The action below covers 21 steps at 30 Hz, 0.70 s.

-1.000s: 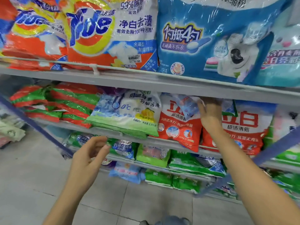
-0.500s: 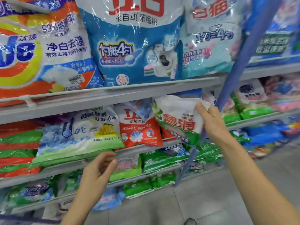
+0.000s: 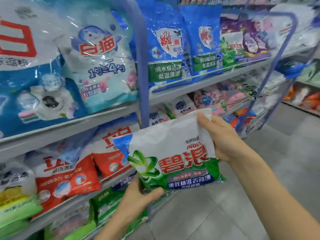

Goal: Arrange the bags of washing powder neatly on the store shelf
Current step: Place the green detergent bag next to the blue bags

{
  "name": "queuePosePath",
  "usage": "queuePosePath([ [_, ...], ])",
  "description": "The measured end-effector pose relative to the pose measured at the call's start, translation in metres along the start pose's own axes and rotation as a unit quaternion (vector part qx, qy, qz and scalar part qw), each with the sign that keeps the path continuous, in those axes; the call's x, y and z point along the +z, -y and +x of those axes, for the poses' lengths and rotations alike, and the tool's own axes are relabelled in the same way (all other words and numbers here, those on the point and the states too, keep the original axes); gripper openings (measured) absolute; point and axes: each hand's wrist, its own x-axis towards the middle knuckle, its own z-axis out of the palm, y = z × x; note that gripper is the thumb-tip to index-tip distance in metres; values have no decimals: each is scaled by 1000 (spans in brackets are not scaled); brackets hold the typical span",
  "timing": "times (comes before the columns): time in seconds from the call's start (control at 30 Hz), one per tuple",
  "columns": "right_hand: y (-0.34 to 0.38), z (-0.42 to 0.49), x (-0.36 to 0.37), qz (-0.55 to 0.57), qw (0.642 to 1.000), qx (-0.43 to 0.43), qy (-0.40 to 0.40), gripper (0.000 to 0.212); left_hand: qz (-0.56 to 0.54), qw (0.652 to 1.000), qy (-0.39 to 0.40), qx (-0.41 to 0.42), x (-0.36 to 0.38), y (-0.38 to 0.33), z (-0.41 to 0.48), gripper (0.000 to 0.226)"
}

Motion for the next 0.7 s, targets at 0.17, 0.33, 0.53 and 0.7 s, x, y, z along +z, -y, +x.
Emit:
queuePosePath([
  [0.17, 34, 7, -97, -98, 993, -11, -62, 51, -105, 994, -13, 35, 79, -28, 58, 96],
  [0.33, 69, 28, -189, -235, 964, -93, -80, 42, -94, 991, -39, 84, 144, -67, 116, 99],
  [0.53, 90, 69, -278, -467, 844, -185, -190, 62, -36, 983, -70, 163, 194, -128, 161, 45],
  [0.7, 94, 106, -328, -458, 825, -207, -259, 51, -67, 981, -96, 154, 226, -148, 218, 32],
])
